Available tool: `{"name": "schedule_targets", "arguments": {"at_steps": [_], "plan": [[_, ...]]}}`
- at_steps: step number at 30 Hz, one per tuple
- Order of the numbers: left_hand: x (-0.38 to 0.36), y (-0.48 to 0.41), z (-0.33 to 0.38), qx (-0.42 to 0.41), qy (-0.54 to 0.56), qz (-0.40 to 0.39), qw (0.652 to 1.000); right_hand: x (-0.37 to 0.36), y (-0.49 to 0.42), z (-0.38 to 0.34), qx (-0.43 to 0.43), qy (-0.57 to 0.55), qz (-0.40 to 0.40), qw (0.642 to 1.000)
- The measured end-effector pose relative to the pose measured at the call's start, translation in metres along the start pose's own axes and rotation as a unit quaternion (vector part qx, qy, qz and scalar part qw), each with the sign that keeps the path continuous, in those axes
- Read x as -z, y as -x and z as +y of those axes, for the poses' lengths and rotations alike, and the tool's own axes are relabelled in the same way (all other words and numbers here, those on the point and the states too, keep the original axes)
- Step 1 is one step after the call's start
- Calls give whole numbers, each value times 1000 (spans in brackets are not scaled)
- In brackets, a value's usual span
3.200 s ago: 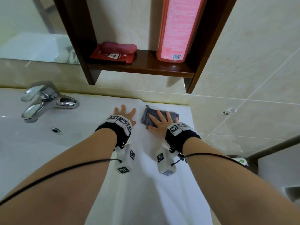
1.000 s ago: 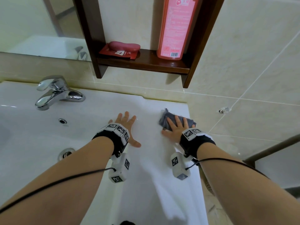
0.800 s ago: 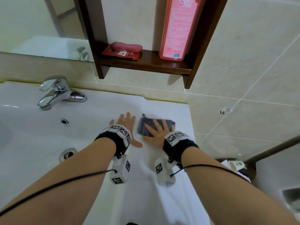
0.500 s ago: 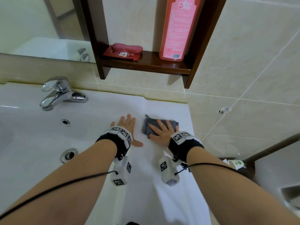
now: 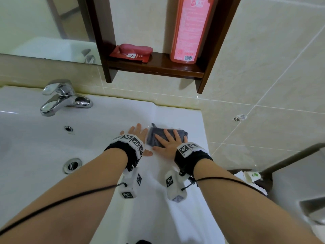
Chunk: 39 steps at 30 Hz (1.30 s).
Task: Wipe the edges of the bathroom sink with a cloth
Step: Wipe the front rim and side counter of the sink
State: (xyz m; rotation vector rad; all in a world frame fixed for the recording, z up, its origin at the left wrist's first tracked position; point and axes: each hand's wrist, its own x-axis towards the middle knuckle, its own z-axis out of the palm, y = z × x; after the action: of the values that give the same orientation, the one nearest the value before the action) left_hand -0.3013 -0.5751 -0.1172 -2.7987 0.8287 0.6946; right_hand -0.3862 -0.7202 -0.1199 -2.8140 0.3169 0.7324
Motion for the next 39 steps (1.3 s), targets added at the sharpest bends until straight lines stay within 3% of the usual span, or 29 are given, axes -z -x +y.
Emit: {"name": "schedule_targets", "arguments": {"at_steps": [10, 19, 23, 31, 39], "plan": [[2, 10, 8, 16, 1, 0, 1000, 5, 10, 76, -120, -17, 10, 993], [-13, -3, 1, 4, 18, 3, 1000, -5, 0, 4, 24, 37, -9, 999], [-12, -4, 1, 5, 20, -7, 1000, -1, 3, 17, 9, 25, -3, 1000], [-6, 15, 2, -22, 21, -33, 999, 5, 15, 52, -116, 12, -7, 993], [-9, 27, -11, -86, 112, -14, 990, -17, 17, -23, -10, 6, 19, 1000]]}}
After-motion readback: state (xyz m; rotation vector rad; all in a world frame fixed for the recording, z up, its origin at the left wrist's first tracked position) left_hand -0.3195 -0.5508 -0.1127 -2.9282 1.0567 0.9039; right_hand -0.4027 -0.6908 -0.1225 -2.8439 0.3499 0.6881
